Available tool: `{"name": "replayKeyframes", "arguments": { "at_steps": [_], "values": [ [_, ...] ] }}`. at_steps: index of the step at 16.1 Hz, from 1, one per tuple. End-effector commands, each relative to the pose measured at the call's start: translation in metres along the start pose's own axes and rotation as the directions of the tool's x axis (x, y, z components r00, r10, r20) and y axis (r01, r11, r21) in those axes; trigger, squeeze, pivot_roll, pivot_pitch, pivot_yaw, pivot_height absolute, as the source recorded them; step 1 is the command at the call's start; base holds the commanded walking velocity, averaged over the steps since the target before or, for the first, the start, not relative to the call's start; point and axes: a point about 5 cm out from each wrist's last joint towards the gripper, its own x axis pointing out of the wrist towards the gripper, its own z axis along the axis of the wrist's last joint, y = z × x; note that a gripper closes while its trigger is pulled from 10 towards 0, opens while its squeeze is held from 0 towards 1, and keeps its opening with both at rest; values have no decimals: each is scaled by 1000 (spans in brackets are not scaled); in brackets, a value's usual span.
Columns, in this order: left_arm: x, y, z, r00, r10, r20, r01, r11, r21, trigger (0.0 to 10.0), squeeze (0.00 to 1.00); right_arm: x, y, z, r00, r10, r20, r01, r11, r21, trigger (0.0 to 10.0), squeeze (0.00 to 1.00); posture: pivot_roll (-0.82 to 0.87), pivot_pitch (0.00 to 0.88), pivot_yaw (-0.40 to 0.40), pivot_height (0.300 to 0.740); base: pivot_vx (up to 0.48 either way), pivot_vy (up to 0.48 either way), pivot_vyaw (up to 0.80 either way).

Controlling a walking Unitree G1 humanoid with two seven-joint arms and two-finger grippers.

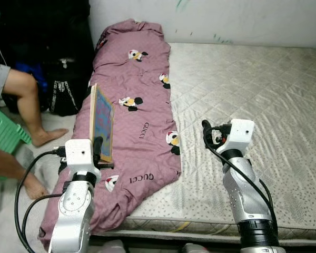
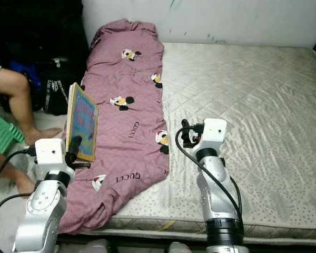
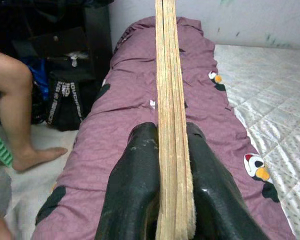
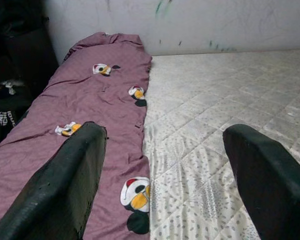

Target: Clean up the room

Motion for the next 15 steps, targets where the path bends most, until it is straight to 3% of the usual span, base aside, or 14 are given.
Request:
{"name": "replayKeyframes", "arguments": {
  "at_steps": [1, 10, 15],
  "values": [
    [0, 0, 9, 999, -23, 42, 23, 1000, 12, 10000, 0, 1, 0, 6, 1000, -5, 15, 5, 1000, -1, 10000, 0, -29, 0, 7, 740, 0, 0, 0],
    [5, -5, 15, 998, -23, 60, 23, 1000, -1, 10000, 0, 3, -2, 9, 1000, -2, 16, 2, 1000, -14, 10000, 0, -39, 0, -4, 740, 0, 0, 0],
    [6, -4, 15, 998, -23, 55, 23, 1000, 0, 10000, 0, 5, -2, 10, 1000, 0, 15, 1, 1000, -14, 10000, 0, -35, 0, -3, 740, -325, 0, 0]
  ]
}}
